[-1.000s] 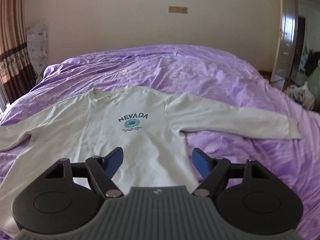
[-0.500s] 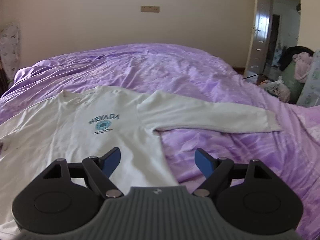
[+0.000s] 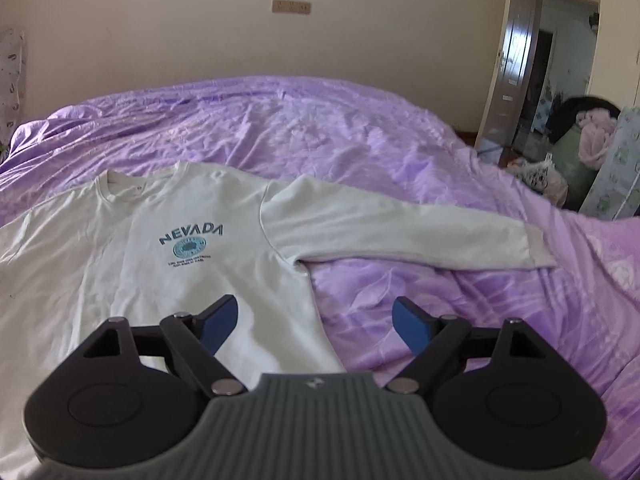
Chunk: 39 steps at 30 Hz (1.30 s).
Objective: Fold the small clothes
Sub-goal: 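Move the left gripper to the cuff of the sleeve nearest it, then grasp the cuff with the left gripper, fold the sleeve across the body, release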
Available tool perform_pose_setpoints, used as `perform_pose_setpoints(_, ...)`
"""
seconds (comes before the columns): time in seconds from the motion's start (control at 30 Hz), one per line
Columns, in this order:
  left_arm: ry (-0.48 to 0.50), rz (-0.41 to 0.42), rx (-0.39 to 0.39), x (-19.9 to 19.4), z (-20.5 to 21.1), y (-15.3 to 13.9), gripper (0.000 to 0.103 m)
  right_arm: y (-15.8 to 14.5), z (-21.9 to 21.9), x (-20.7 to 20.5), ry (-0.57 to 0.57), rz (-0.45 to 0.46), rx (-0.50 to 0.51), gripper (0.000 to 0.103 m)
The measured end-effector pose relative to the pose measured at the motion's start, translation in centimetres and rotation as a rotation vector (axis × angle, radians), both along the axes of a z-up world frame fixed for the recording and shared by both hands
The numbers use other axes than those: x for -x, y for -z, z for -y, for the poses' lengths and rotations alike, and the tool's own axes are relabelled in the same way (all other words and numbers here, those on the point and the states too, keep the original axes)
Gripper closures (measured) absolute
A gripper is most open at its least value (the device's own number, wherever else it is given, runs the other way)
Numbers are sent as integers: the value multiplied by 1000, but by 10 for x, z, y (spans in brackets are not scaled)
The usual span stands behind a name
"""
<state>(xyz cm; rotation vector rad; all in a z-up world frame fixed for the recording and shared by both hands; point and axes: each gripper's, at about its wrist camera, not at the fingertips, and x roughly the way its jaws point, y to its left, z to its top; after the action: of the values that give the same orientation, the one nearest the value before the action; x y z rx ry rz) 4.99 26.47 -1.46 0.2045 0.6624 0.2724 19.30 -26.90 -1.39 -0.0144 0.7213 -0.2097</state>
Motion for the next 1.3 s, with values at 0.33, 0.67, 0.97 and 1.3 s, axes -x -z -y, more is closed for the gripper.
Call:
perform_pose_setpoints(0.33, -207, -15, 205, -44, -104, 12, 23, 20, -13, -24, -35, -56, -3, 23)
perform_pose_setpoints(0.67, -280, 42, 138, -45, -116, 11, 25, 27, -38, -31, -103, -44, 64, 23)
perform_pose_setpoints(0.97, -468, -77, 831, -55, -211, 62, 24, 29, -47, -29, -127, -33, 83, 22)
perform_pose_setpoints(1.3, -505, -19, 1209, -50, -224, 76, 86, 45, -52, -45, -158, -98, 37, 33)
